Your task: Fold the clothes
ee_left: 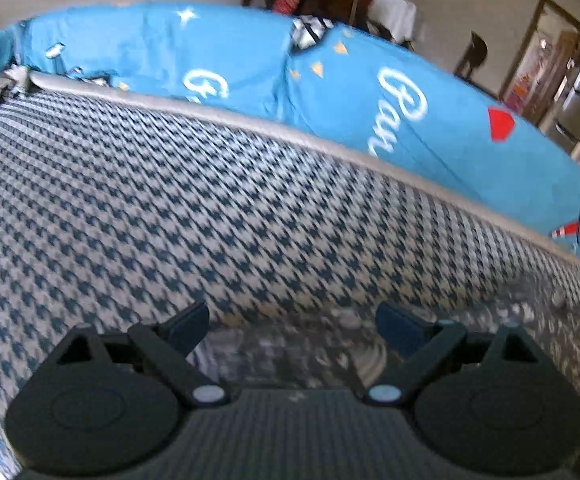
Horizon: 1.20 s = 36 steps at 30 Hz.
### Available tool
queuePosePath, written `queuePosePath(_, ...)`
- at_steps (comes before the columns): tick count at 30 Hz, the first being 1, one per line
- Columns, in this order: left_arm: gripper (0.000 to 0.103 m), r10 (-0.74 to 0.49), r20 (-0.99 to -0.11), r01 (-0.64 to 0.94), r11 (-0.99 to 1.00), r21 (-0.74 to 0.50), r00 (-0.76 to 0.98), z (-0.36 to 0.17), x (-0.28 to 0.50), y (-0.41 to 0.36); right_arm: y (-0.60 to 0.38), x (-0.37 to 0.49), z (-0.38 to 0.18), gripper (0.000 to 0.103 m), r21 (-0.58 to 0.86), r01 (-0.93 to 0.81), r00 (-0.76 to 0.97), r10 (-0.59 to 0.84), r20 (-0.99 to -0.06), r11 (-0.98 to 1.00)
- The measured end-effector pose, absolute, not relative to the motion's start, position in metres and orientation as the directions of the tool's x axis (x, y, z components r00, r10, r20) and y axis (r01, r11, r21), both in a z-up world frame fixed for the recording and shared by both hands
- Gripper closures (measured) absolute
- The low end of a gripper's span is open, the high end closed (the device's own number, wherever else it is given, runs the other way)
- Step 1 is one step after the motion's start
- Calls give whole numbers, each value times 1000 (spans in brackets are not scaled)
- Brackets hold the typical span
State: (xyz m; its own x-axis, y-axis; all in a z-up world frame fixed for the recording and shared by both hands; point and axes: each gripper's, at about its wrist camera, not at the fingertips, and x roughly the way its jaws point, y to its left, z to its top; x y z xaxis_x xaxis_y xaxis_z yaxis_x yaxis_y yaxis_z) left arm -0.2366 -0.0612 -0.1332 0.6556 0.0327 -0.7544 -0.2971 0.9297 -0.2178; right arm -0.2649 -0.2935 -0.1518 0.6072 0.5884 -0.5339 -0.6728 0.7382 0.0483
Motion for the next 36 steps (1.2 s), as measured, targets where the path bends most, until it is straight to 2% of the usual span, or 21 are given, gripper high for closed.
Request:
queuePosePath(5,6,23,-803,-280,943,-180,596,-156,-225,-80,-309,-229,-152,87,103,-608,629,556,-544,787)
queuePosePath(11,2,10,-820,-257,952,-168,573,-172,-221,-92,-308,-201,-155,87,152,-581,625,557,-547,800)
queuePosePath(21,0,71,-819,-226,971,-73,569,-185,-216,-116,-301,-158,-173,87,212,-536,595,544,-591,817)
queuePosePath(22,0,82,-820,-224,973,-57,566,-187,-216,-119,-302,-152,-176,89,223,-522,589,537,-604,823)
queuePosePath(24,0,101,-823,-223,974,-31,558,-191,-214,-124,-303,-141,-182,102,237,-493,578,518,-630,837)
queuePosePath(25,0,106,-822,-223,974,-26,559,-191,-213,-125,-303,-136,-185,103,244,-478,573,510,-641,844)
queuePosePath(29,0,112,-819,-228,973,-23,563,-191,-210,-127,-304,-123,-191,103,278,-444,559,506,-656,852)
queuePosePath(36,0,130,-810,-232,973,-8,572,-193,-205,-130,-298,-118,-195,103,238,-419,598,463,-654,876)
